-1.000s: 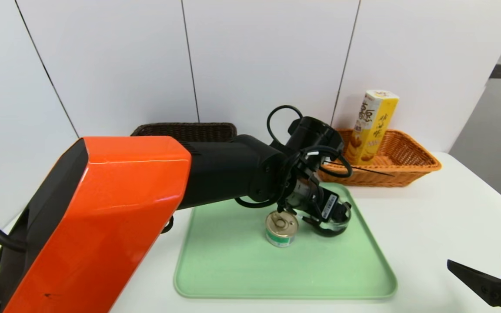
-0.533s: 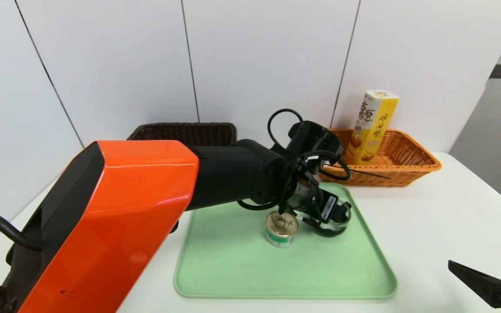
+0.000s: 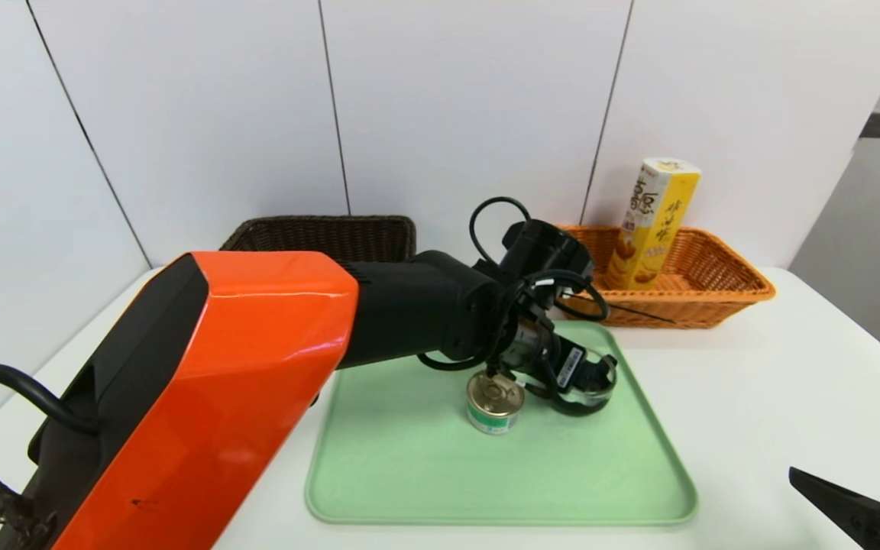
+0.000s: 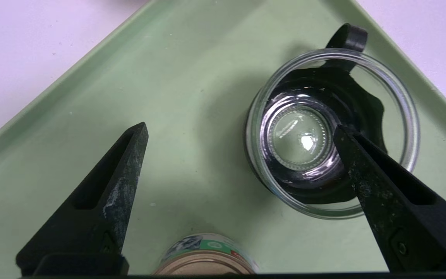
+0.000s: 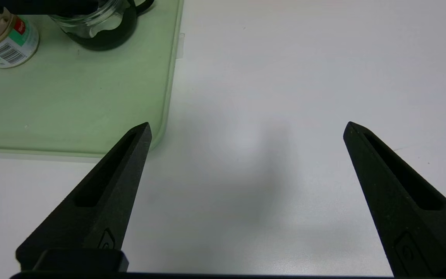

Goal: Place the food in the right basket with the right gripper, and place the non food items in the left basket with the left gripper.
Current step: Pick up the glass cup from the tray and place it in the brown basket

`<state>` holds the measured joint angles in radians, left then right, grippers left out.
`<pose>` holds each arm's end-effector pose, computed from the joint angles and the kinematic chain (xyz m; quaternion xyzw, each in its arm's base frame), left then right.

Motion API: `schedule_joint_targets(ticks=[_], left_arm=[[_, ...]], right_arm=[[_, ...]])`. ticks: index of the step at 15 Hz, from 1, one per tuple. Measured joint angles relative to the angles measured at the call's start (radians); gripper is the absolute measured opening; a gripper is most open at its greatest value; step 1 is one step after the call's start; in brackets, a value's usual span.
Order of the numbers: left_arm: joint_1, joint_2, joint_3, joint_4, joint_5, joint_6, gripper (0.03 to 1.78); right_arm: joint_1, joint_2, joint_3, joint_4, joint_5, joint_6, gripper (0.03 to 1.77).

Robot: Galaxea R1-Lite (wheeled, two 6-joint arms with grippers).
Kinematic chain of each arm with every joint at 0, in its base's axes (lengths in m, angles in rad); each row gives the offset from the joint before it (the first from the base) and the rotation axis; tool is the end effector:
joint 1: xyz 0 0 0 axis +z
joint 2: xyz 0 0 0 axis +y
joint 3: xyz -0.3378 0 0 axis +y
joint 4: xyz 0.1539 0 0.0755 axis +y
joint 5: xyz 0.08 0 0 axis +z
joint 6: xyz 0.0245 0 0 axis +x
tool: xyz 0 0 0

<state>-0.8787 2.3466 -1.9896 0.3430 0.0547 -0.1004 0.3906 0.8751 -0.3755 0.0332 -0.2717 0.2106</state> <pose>0.3118 -0.3741 0.1908 0.1109 0.3247 -0.3603 0.8674 0.0432 0.0107 0.1992 0.0161 0.2536 0.0308 0.9667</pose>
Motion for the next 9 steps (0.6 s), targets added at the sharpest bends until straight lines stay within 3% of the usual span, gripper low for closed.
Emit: schedule_joint_targets(ticks=[9], left_arm=[[0.007,0.008,0.0,-0.008,0.0,0.005,1.69]], right_arm=[[0.0,-0.016,0.008,0.003,0.0,-0.004,1.71]])
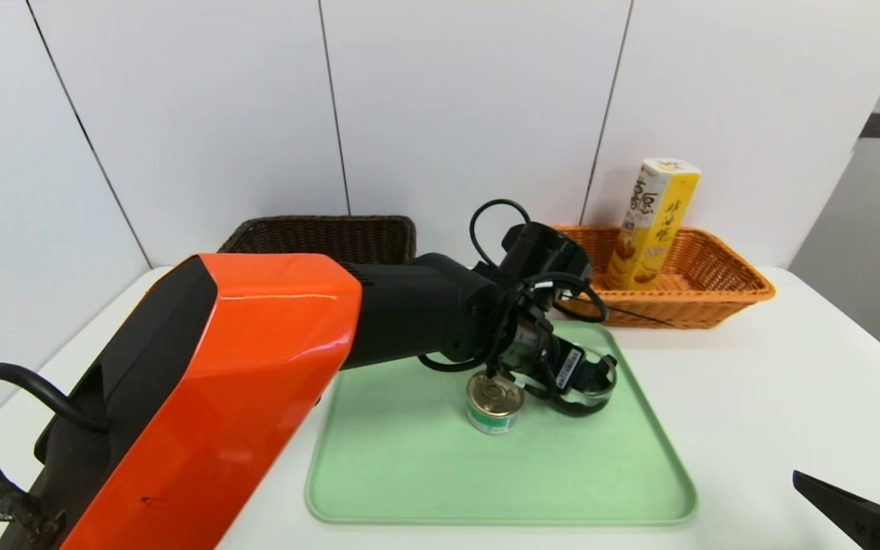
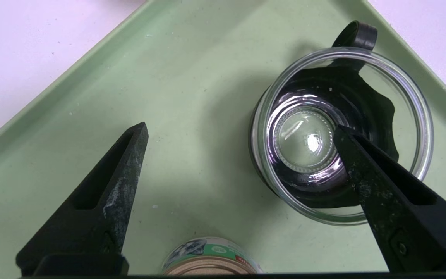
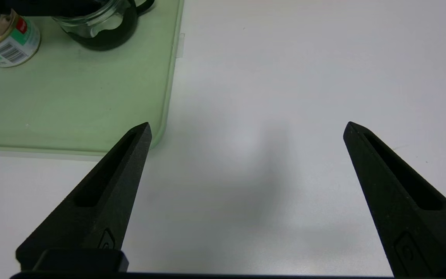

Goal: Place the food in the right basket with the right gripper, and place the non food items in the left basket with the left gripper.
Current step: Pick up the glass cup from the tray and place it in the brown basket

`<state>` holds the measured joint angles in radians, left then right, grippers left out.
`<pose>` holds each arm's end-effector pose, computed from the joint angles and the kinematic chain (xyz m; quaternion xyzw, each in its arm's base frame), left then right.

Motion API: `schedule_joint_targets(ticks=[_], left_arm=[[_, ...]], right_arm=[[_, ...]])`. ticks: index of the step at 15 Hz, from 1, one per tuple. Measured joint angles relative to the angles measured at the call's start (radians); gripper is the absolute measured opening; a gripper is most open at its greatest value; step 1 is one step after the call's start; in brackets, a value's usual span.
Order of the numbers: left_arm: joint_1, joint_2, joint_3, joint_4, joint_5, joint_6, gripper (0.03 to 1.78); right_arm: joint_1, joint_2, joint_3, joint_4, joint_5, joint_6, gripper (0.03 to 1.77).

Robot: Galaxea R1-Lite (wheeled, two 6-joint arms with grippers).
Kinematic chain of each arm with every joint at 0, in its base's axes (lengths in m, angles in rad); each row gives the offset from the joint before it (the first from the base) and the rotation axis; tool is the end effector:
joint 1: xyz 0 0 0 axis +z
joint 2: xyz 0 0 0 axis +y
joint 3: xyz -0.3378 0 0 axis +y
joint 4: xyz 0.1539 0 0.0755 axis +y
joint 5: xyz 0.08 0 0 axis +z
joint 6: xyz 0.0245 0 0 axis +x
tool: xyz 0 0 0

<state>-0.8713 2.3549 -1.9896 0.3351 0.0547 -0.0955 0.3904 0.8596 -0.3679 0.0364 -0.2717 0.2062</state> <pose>0.3159 -0.3734 0.1874 0.1119 0.3244 -0.3579 0.8684 0.0398 0.0093 0.1976 0.0148 0.2514 0.0316 0.9673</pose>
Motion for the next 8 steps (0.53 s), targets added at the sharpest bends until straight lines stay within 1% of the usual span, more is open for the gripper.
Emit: schedule_joint_targets(ticks=[4,5,8], left_arm=[[0.002,0.006,0.0,-0.006,-0.001,0.007,1.69],[0.002,0.009,0.0,-0.013,0.0,0.007,1.48],[0.003,0.019,0.0,-0.02,0.0,0.007,1.04]], right_arm=[[-0.001,-0.015,0.014,0.001,0.0,-0.009,1.71],[-0.001,-0.019,0.014,0.0,0.0,-0.009,1.71],[-0.001,-0.03,0.018,0.001,0.0,-0.009,1.71]])
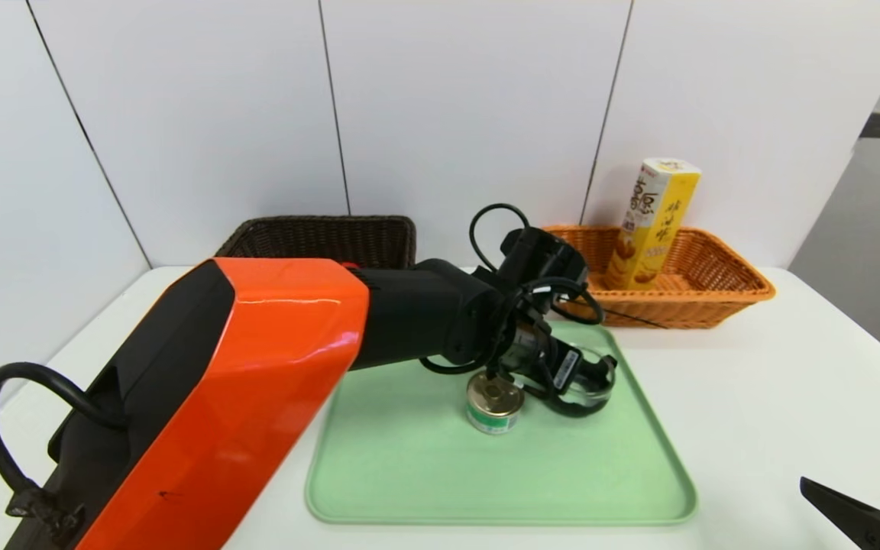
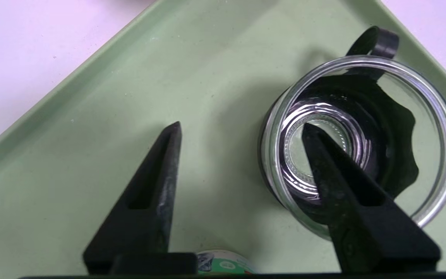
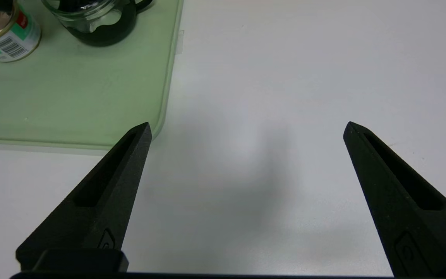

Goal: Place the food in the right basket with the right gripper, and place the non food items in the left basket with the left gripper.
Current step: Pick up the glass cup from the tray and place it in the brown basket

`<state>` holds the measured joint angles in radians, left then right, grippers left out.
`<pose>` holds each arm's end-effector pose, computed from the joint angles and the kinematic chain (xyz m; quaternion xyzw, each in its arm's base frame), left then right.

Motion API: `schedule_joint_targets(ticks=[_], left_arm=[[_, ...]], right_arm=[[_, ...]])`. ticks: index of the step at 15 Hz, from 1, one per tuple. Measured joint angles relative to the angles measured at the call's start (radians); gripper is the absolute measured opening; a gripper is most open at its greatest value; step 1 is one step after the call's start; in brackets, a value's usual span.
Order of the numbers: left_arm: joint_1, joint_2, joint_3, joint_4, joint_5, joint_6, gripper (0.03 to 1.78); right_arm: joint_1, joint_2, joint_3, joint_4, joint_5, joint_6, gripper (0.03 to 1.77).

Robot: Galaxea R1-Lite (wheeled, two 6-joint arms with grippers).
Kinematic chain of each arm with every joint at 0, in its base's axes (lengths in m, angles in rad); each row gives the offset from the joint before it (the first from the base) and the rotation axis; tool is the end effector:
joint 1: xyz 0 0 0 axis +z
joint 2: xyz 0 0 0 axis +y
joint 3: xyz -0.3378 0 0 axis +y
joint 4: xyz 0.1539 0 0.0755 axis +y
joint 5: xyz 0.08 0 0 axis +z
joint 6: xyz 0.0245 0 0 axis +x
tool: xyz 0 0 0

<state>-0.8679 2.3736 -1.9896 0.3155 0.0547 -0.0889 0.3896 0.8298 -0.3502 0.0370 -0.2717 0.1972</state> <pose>0.3203 -0.3760 0.1798 0.1140 0.3231 -0.3575 0.8688 0.0334 0.0066 0.1940 0.0125 0.2460 0.0329 0.9686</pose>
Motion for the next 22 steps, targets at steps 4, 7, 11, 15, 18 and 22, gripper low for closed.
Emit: schedule_joint_targets(ticks=[4,7,11,15,18,22], left_arm=[[0.008,0.008,0.0,0.0,0.0,-0.001,0.19],[0.014,0.003,0.0,0.003,-0.001,-0.001,0.09],[0.018,-0.013,0.002,0.012,0.0,0.0,0.09],[0.017,-0.064,0.002,0.013,-0.001,-0.004,0.09],[0.014,-0.148,0.002,0.012,-0.009,-0.033,0.09],[0.046,-0.297,0.002,0.048,-0.013,-0.11,0.09]], right_arm=[[0.0,-0.006,-0.001,0.0,0.0,-0.008,1.71],[0.0,-0.008,0.0,0.0,0.0,-0.012,1.71],[0.001,-0.01,0.002,0.0,0.0,-0.013,1.71],[0.001,-0.016,0.003,0.002,0.0,-0.013,1.71],[0.001,-0.019,0.005,0.002,0.0,-0.011,1.71],[0.0,-0.02,0.01,0.001,-0.001,-0.01,1.71]])
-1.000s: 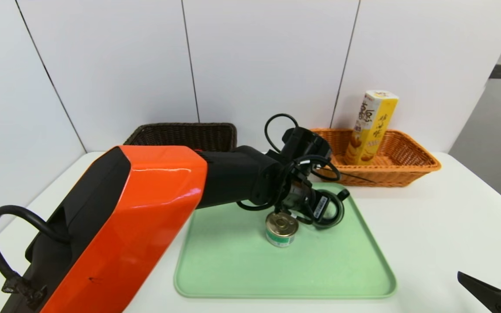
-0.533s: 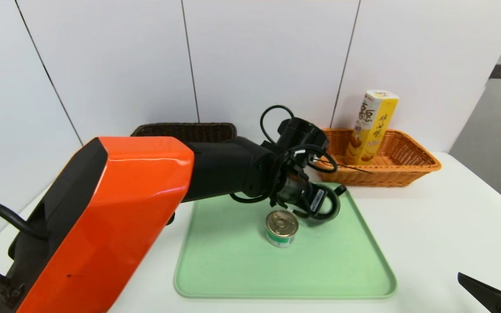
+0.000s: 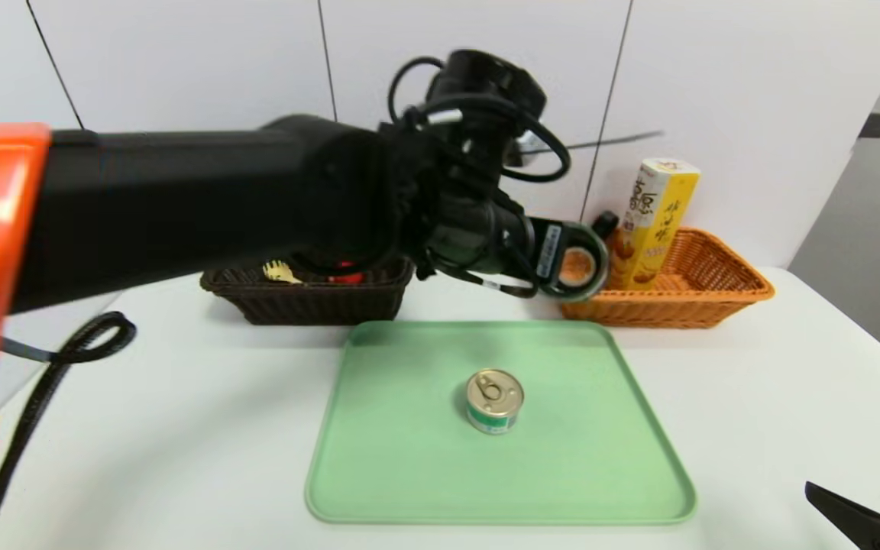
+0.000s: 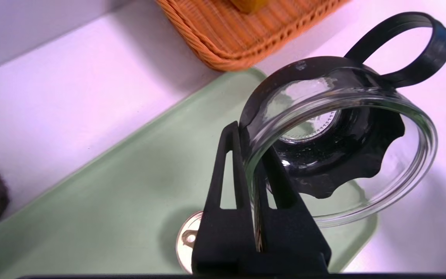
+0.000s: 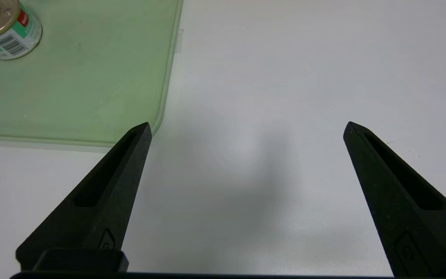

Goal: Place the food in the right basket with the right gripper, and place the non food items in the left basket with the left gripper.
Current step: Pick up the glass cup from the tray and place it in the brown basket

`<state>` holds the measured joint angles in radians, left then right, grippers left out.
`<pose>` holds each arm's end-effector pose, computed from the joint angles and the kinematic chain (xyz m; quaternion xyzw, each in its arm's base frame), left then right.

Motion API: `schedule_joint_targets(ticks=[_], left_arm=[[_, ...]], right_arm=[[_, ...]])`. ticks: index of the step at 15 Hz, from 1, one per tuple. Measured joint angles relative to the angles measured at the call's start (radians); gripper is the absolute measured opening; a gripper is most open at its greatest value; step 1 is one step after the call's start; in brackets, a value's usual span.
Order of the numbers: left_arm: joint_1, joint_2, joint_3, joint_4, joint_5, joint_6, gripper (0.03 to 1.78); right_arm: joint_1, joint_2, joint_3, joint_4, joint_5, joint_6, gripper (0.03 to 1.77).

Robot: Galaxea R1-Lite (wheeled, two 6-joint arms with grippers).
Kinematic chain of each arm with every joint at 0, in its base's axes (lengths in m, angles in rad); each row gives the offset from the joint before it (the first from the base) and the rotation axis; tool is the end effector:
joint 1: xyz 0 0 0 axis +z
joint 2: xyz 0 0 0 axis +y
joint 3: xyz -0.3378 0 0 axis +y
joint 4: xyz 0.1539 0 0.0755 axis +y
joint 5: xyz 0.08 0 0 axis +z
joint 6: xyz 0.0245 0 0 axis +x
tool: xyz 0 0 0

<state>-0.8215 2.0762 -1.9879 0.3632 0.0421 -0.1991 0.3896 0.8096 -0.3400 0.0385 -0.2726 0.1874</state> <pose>0.2851 -0.3050 0.3116 0.0036 0.2391 -0.3482 0.9064 0.0292 0.0049 0.1919 0.0091 0.2419 0.0341 0.9697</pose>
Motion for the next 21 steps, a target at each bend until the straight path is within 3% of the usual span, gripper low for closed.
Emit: schedule_joint_targets(ticks=[3,7,13,17,21], left_arm=[[0.122,-0.093,0.001,0.031,-0.007,-0.014,0.09],[0.308,-0.16,0.022,0.052,-0.079,-0.042,0.09],[0.554,-0.11,0.03,0.052,-0.093,-0.09,0.09],[0.642,-0.025,0.036,0.057,-0.09,-0.097,0.09],[0.674,0.046,0.036,0.072,-0.09,-0.094,0.09]], right_arm=[[0.0,0.003,-0.009,-0.001,0.001,0.0,1.71],[-0.002,0.005,-0.011,0.0,0.001,0.001,1.71],[-0.008,0.008,-0.012,0.001,0.001,0.003,1.71],[-0.008,0.01,-0.005,0.001,0.001,0.006,1.71],[-0.008,0.014,0.0,0.001,0.002,0.008,1.71]])
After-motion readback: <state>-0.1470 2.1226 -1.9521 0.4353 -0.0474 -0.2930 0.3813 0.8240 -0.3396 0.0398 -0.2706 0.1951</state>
